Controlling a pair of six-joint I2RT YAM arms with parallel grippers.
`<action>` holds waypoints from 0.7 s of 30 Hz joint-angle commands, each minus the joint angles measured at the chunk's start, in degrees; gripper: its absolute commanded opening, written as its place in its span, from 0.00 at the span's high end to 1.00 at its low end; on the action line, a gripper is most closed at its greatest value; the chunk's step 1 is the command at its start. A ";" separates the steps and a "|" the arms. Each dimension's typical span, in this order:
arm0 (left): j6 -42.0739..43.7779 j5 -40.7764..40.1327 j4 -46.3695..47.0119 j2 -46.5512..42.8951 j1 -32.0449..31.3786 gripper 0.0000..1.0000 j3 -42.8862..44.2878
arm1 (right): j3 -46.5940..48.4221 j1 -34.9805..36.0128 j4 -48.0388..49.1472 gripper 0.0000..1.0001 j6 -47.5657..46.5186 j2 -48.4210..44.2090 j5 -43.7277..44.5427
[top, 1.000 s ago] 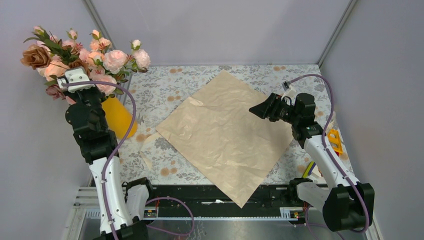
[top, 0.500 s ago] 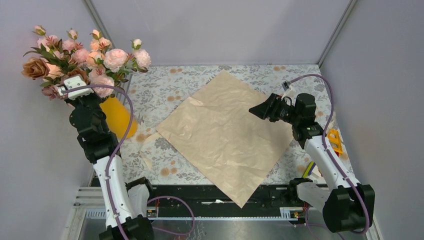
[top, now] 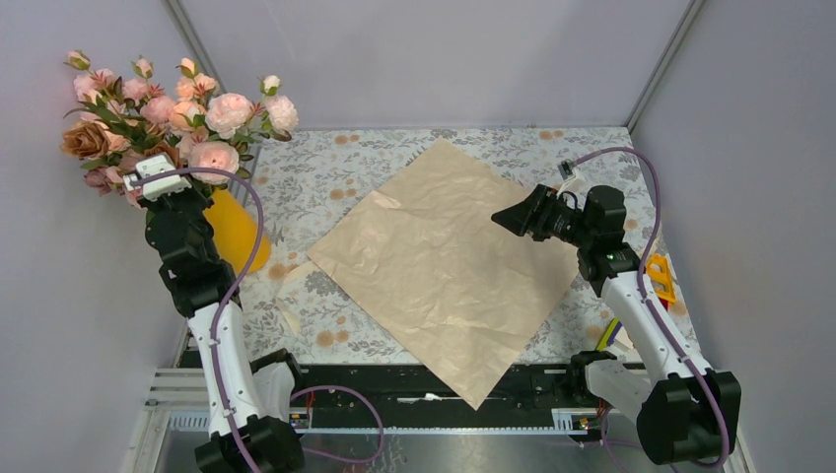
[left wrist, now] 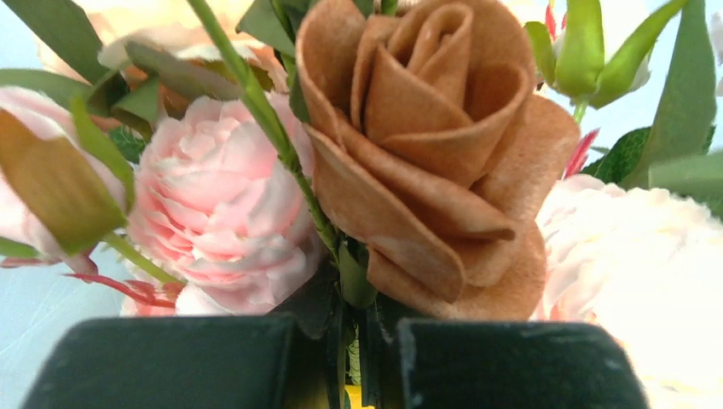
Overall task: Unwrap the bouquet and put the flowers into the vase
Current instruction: Insert the fake flower into the vase.
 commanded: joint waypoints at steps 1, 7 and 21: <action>-0.75 0.76 2.04 -0.58 0.54 1.00 -0.85 | -0.17 -0.30 2.60 0.31 0.37 -1.42 -2.03; -0.38 0.03 2.27 -1.28 0.54 1.00 -2.05 | -0.24 -0.33 2.62 0.31 0.50 -1.21 -2.11; -0.75 0.38 3.48 -1.71 0.53 1.00 -7.28 | 0.14 -0.34 3.75 0.31 1.76 -0.49 -3.25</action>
